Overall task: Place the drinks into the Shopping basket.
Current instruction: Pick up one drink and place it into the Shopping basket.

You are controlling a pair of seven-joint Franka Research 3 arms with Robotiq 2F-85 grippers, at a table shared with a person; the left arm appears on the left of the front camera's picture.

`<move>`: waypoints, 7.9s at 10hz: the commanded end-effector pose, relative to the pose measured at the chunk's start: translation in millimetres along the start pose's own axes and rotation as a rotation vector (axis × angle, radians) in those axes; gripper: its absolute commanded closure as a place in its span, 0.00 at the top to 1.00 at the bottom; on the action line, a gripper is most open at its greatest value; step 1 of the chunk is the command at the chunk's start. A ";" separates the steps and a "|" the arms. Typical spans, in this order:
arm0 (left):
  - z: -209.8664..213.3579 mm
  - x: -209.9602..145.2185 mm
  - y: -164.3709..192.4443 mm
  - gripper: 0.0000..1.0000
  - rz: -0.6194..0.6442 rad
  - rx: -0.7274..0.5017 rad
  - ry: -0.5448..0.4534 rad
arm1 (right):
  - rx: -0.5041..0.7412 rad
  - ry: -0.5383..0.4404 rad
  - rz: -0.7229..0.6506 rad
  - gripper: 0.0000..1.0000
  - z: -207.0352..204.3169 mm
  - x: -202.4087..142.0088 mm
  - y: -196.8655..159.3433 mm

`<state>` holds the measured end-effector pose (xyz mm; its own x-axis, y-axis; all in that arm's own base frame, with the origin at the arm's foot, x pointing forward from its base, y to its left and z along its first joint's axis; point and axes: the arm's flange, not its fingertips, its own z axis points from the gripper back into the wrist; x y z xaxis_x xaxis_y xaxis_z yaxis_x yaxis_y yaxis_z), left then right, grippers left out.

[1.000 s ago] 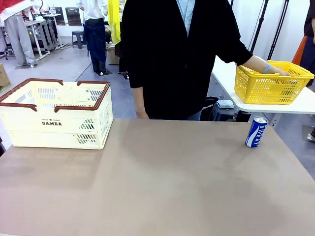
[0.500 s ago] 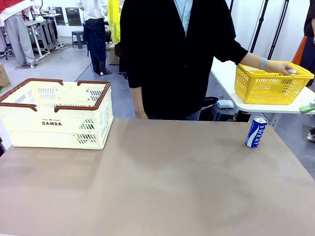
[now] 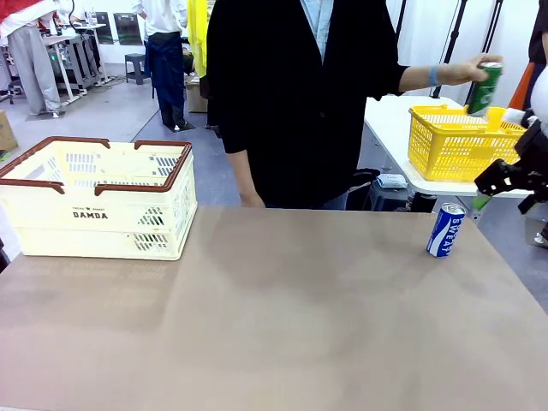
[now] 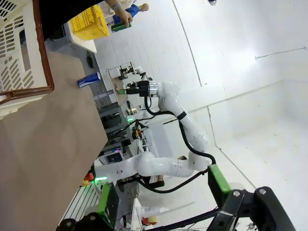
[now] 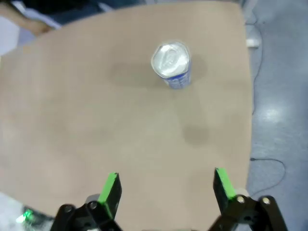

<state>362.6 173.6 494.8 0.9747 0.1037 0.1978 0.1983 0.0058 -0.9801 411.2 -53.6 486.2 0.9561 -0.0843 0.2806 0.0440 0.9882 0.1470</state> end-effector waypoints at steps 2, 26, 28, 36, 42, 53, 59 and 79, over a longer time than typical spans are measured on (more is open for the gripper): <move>-0.5 -0.5 -3.2 1.00 0.012 -0.011 -0.012 | 0.000 0.000 0.000 1.00 0.0 0.0 0.0; -0.5 -0.5 -3.2 1.00 0.012 -0.011 -0.012 | 0.072 0.051 0.169 1.00 -69.4 121.8 -26.0; -0.5 -0.5 -3.2 1.00 0.012 -0.011 -0.012 | 0.046 0.092 0.172 1.00 -90.5 129.4 -6.6; -0.5 -0.5 -3.2 1.00 0.012 -0.011 -0.012 | -0.076 0.161 0.141 1.00 -149.6 141.3 4.2; -0.5 -0.5 -3.2 1.00 0.012 -0.011 -0.012 | -0.106 0.227 0.156 0.55 -165.6 140.5 10.1; -0.5 -0.5 -3.2 1.00 0.012 -0.011 -0.012 | -0.060 0.346 0.048 0.00 -120.1 136.1 26.3; -0.5 -0.5 -3.2 1.00 0.012 -0.011 -0.012 | -0.067 0.308 0.290 0.00 -21.8 68.0 197.4; -0.5 -0.5 -3.2 1.00 0.012 -0.011 -0.012 | 0.204 0.353 1.063 1.00 -98.9 -23.3 441.4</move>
<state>361.9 174.0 494.4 0.9748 0.1063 0.1963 0.1968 0.0066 -0.9804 429.1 419.9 409.0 0.4966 0.8654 0.0665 -0.8641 0.4857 0.1323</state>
